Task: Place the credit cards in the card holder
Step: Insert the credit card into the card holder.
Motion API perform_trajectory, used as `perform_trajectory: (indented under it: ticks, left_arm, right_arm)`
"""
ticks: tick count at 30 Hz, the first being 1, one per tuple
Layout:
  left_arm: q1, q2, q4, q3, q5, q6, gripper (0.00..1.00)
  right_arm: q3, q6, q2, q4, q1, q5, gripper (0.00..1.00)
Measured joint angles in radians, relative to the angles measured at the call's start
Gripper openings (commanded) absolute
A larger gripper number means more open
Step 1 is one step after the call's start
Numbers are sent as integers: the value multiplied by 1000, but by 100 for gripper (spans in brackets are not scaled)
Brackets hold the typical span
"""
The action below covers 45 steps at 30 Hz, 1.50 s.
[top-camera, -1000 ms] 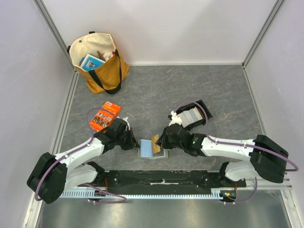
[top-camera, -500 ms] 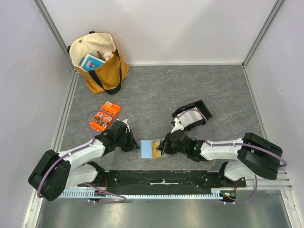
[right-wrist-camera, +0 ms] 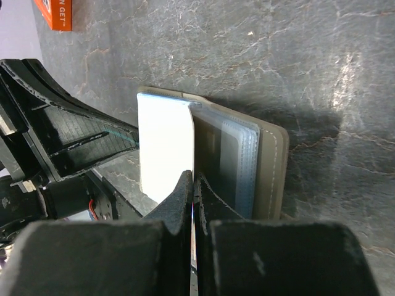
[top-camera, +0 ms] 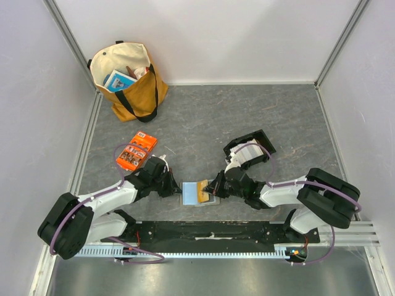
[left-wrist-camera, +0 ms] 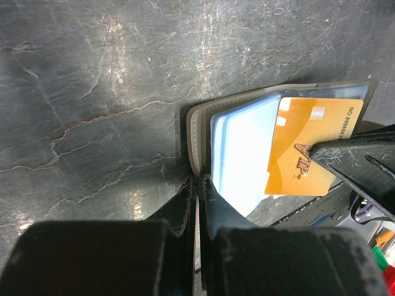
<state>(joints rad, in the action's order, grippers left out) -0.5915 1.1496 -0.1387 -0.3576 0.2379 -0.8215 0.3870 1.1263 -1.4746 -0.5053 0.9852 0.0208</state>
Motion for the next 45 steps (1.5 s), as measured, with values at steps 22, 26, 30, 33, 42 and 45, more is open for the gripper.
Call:
perform_trajectory:
  ticks: [22,26,30,33,42,45]
  left_arm:
    - [0,1,2,0,0,-1,2]
    - [0,0,3,0,0,-1,2]
    - [0,0,3,0,-1,-2,2]
    - [0,0,3,0,0,-2,2]
    - [0,0,3,0,-1,-2,2]
    - [0,-2,5,2,-1,-2,2]
  right_arm:
    - [-37,131,-39,-84,26,22,0]
    - [-39,163,-7,-38,42,64,0]
    - [-39,175,0,-18,55,85,0]
    - [-37,184,-25,-43,56,81,0]
    - [5,192,-122,-126,58,38,5]
    - [16,190,-124,-113,58,35,18]
